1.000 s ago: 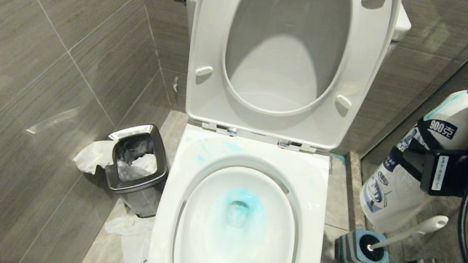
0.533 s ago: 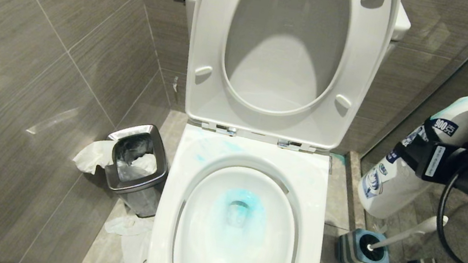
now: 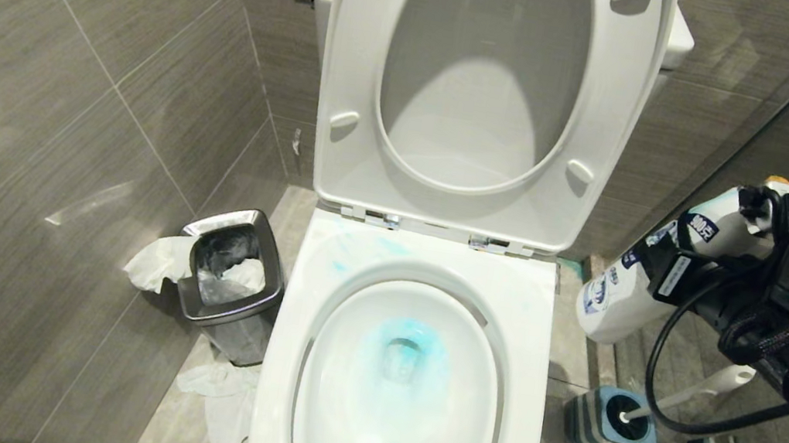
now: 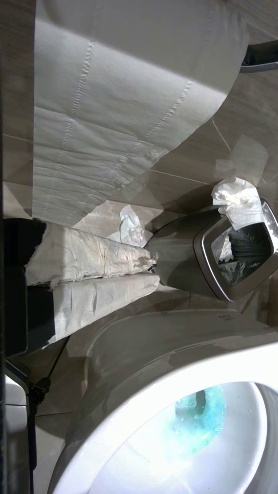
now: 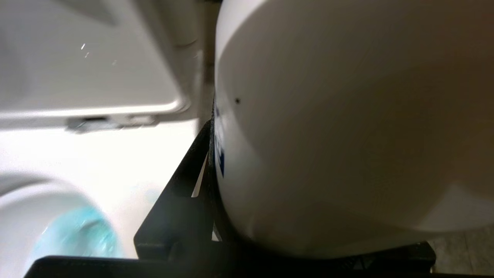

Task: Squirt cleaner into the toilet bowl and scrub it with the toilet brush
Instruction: Place the cleaning agent on the floor

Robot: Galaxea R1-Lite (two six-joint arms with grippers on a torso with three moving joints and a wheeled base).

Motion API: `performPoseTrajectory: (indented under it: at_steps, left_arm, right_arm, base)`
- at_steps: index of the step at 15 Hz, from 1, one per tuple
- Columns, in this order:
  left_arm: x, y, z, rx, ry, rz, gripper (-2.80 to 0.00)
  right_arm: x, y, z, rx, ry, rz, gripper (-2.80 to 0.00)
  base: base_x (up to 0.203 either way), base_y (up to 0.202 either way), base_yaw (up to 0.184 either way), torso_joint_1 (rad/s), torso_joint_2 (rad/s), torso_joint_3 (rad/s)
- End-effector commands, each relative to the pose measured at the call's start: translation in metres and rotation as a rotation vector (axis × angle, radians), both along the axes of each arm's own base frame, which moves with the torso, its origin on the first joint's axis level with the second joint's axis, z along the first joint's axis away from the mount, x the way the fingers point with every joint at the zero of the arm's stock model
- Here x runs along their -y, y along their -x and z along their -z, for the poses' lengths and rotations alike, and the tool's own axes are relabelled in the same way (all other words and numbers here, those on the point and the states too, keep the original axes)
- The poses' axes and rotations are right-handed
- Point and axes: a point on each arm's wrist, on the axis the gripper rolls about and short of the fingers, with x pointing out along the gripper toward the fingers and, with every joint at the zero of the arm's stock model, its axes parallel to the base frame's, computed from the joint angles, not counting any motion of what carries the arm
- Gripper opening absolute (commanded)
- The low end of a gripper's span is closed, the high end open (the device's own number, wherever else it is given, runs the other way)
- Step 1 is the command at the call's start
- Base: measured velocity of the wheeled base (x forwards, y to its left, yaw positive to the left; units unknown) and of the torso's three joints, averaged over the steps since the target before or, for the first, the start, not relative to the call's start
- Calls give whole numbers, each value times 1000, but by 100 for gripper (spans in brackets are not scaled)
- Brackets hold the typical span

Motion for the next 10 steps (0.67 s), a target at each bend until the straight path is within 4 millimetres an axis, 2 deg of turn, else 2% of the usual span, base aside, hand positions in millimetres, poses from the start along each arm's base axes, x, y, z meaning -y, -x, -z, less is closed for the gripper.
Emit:
performPoseTrajectory:
  at_steps: [1,3,7,10]
  left_arm:
    - [0,0,0,0,0,0,-280]
    - [0,0,0,0,0,1,-280]
    - [0,0,0,0,0,0,-280]
    - [0,0,0,0,0,1,-280]
  right_arm:
    - [8,-14,22,-23,12,39,-280]
    - [16,-22,31,-55,41,58,-280]
    - [27,-42,54,-130,109,-15,-280]
    - [25,-76,88,-66,143,-17,-280]
  base:
    - [0,0,0,0,0,0]
    - [0,0,0,0,0,0]
    - [0,0,0,0,0,0]
    - [0,0,0,0,0,0]
